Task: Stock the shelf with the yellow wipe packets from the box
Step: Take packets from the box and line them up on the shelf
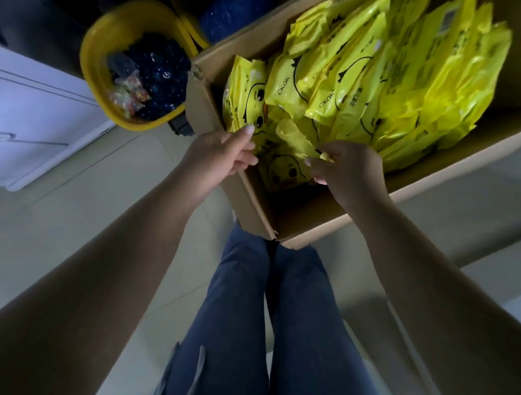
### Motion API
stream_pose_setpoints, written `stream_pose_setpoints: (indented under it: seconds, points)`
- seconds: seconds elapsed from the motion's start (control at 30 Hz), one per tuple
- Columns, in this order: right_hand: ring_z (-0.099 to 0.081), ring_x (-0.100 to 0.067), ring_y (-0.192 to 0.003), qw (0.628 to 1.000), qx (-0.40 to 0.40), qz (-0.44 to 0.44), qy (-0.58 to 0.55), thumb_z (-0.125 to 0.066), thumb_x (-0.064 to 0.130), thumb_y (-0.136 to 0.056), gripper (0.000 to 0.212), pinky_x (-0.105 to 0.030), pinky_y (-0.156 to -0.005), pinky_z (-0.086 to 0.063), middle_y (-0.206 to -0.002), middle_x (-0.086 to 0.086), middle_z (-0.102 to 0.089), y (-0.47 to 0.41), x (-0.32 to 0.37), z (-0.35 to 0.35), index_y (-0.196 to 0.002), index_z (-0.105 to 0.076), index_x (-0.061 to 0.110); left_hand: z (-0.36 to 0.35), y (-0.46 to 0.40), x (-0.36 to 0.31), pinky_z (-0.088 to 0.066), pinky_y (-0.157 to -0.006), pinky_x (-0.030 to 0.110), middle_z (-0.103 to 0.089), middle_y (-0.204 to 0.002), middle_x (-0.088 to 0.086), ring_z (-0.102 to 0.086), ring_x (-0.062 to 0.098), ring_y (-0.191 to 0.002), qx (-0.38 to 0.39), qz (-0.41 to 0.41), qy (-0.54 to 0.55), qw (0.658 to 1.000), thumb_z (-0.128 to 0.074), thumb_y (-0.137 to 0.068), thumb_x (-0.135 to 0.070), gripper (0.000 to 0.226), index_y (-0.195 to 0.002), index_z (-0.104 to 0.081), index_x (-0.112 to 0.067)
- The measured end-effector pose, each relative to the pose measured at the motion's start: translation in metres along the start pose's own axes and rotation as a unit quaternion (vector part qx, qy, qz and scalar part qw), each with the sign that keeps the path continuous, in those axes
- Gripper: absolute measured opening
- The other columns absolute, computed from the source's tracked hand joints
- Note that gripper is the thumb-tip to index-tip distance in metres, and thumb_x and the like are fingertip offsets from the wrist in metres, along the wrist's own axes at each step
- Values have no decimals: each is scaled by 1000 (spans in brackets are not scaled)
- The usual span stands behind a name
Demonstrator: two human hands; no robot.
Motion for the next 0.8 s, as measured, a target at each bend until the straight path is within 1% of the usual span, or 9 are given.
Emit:
stream_pose_setpoints:
  seconds: [0.07,0.13,0.2,0.3,0.4,0.47,0.57,0.63,0.8]
  points:
    - [-64,-22,-77,990,-82,103,42,-66,22,-83,28,-17,-58,-40,-88,-6,-69,18,4,11,-106,-69,7,-2,3,-9,-49,-78,27,-67,-103,5,-64,15,-92,52,104,173,978,-38,-92,-52,49,-109,-56,-10]
    - [-67,-22,-76,970,-127,206,8,-68,12,-74,21,-10,-64,-43,-87,-13,-72,30,5,17,-91,-73,0,-9,5,-16,-47,-86,33,-60,-119,12,-59,25,-107,106,155,294,937,-40,-90,-55,59,-121,-47,-6]
    - [-67,-17,-80,955,-123,271,-19,-69,3,-68,20,-5,-80,-43,-88,-17,-72,42,6,18,-87,-72,-4,-17,6,-20,-45,-88,34,-53,-131,13,-52,29,-120,101,159,322,928,-42,-92,-49,60,-132,-40,-5]
    - [-66,-18,-95,948,-69,311,11,-70,6,-69,26,-12,-90,-41,-98,-18,-70,51,3,15,-93,-72,-3,-23,0,-18,-55,-75,32,-56,-127,16,-59,29,-112,98,131,357,920,-50,-91,-32,52,-133,-43,-2]
    - [-50,-8,-112,973,56,225,-23,-72,15,-76,35,-14,-96,-37,-125,-7,-59,58,-2,17,-110,-67,6,-21,-7,-8,-55,-80,39,-55,-127,20,-60,32,-109,143,101,384,907,-60,-84,-33,60,-135,-43,-5]
    - [-48,-3,-113,979,109,149,-91,-71,17,-78,35,-17,-97,-40,-126,1,-56,60,-6,21,-113,-65,14,-20,-8,-3,-51,-87,46,-47,-134,23,-51,37,-119,182,69,382,904,-74,-71,-36,82,-138,-38,-6]
    - [-56,-11,-107,970,27,11,-241,-64,21,-83,28,-28,-92,-48,-114,4,-59,51,-4,26,-111,-59,23,-23,-7,0,-45,-95,53,-38,-141,25,-44,39,-126,235,42,395,887,-81,-63,-33,95,-140,-33,-6]
    - [-60,-21,-103,946,17,-83,-313,-59,27,-88,20,-34,-90,-50,-111,-5,-63,38,-5,26,-107,-59,20,-27,-3,0,-45,-95,53,-41,-139,23,-48,37,-122,246,38,409,878,-83,-60,-29,95,-139,-36,-5]
    - [-64,-30,-99,857,139,-207,-451,-56,46,-86,20,-52,-89,-50,-107,-7,-68,15,-4,20,-95,-59,29,-40,2,-4,-45,-96,51,-45,-134,24,-54,34,-115,280,30,400,872,-74,-69,-21,80,-137,-37,-2]
Point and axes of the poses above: each hand's wrist, its own y-axis away from the middle knuckle, its own z-axis out of the back of the hand, x = y × z, the point moved 1 cm from there along -y, towards the middle knuckle
